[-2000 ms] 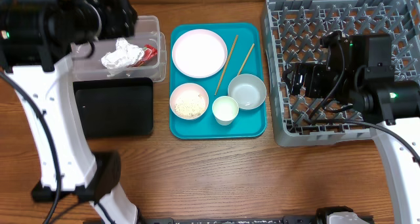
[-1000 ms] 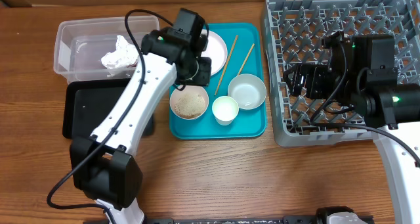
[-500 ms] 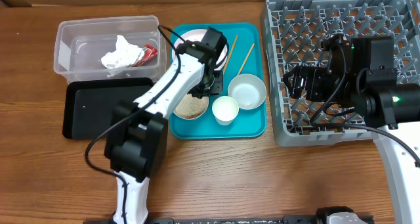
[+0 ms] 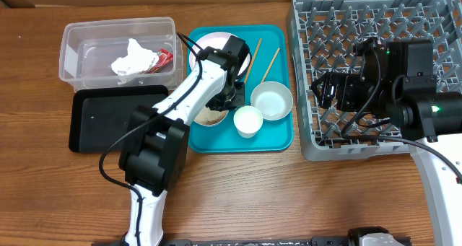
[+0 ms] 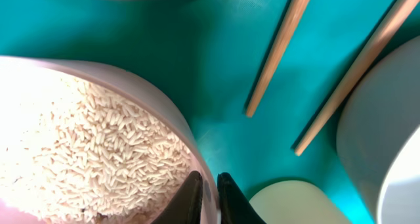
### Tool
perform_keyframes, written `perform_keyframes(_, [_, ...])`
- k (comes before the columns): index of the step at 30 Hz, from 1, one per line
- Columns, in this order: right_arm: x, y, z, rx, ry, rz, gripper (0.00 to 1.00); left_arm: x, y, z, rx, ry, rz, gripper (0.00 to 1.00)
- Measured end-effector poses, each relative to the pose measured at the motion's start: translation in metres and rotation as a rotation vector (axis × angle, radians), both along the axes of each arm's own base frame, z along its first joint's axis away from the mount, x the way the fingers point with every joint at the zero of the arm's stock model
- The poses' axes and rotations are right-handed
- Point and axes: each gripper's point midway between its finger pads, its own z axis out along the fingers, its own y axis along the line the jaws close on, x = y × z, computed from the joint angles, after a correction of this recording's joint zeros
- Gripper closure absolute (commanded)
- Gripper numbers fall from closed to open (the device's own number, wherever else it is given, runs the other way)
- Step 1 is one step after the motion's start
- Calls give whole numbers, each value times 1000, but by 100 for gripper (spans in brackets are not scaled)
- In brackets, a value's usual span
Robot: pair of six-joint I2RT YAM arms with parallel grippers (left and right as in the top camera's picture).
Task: Sort waste into correct bins and load items into the dishwasher
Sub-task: 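Reach the left gripper to the pink rice bowl and grip its rim, then lift the pink bowl over the black tray and tip out the rice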
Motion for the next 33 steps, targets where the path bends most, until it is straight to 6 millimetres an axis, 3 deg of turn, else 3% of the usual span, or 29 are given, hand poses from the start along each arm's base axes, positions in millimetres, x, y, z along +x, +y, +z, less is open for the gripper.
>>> perform_keyframes(7, [0,0,0,-1,1,0,0,-7,5,0,22,24,-32,96])
perform_keyframes(12, [0,0,0,0,2,0,0,-20,10,10,37,90,-67,96])
perform_keyframes(16, [-1,0,0,0,4,-1,0,-24,10,36,15,127,-101,96])
perform_keyframes(23, [-1,0,-1,0,4,0,0,-10,10,98,-33,70,-158,96])
perform_keyframes(29, [-1,0,-1,-1,6,0,0,-11,28,147,-50,48,-163,96])
perform_keyframes(33, [-1,0,-1,-1,7,0,0,0,40,167,-122,0,-144,96])
